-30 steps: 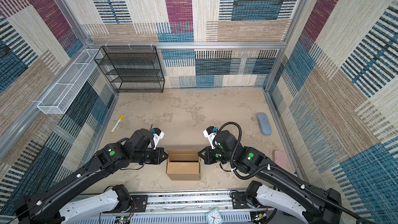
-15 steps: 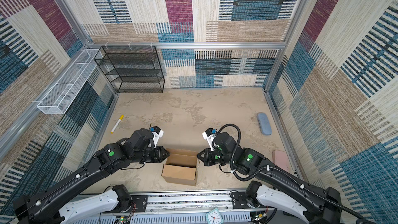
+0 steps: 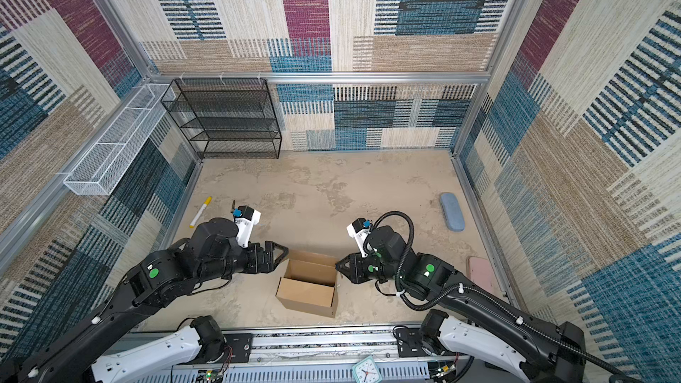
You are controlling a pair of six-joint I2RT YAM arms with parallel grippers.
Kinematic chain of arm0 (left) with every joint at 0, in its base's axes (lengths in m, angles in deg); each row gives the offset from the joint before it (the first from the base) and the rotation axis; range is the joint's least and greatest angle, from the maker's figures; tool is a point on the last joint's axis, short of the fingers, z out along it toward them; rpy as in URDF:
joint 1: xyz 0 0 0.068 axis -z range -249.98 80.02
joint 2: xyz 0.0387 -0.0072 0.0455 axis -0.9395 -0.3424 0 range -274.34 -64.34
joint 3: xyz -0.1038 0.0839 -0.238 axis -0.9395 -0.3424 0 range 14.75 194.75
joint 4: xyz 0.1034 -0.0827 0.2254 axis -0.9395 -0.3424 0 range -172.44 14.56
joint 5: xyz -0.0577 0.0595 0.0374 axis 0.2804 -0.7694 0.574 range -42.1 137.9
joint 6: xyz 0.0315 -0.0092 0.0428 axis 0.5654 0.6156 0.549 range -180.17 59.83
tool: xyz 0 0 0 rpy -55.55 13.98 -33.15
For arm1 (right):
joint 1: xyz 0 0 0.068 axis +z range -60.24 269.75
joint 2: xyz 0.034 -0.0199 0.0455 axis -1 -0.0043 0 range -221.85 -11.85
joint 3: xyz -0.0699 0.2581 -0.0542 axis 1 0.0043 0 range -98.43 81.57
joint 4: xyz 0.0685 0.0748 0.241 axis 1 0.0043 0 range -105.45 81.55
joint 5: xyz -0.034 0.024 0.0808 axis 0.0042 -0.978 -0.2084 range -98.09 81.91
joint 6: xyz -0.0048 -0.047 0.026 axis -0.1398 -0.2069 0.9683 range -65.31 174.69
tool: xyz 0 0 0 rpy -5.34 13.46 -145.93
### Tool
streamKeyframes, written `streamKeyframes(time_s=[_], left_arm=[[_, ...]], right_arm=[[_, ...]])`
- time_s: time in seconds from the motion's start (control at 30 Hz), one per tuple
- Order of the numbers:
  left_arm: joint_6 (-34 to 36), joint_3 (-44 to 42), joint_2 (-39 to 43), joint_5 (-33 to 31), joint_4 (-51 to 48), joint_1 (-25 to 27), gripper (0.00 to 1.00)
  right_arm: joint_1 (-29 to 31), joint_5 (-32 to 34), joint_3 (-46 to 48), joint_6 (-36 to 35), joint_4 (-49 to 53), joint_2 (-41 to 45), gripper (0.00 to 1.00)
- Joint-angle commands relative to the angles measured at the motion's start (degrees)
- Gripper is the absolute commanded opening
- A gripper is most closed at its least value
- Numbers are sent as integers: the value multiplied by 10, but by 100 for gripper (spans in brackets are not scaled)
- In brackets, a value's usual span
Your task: Fold the paper box
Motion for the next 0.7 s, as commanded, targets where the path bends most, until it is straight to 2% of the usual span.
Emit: streamKeyframes(time_s=[0.0, 0.13, 0.23, 0.4, 0.6, 0.67], left_arm=[[-97, -29, 44, -1, -30, 8, 99], [-211, -92, 118, -41, -28, 59, 99], [-256, -111, 140, -97, -26, 121, 99], [-309, -157, 115, -139, 35, 211, 99], [-335, -158, 121, -273, 33, 336, 99], [-352, -168, 116, -300, 36, 369, 99]], right_arm=[[1, 9, -5, -7, -9, 2, 25], [1, 16, -7, -16, -9, 5, 30], [0, 24, -11, -24, -8, 8, 33], [1, 30, -20, -37, -4, 3, 39], [0, 62, -25, -53, 15, 28, 43], [1, 75, -30, -60, 23, 33, 44]])
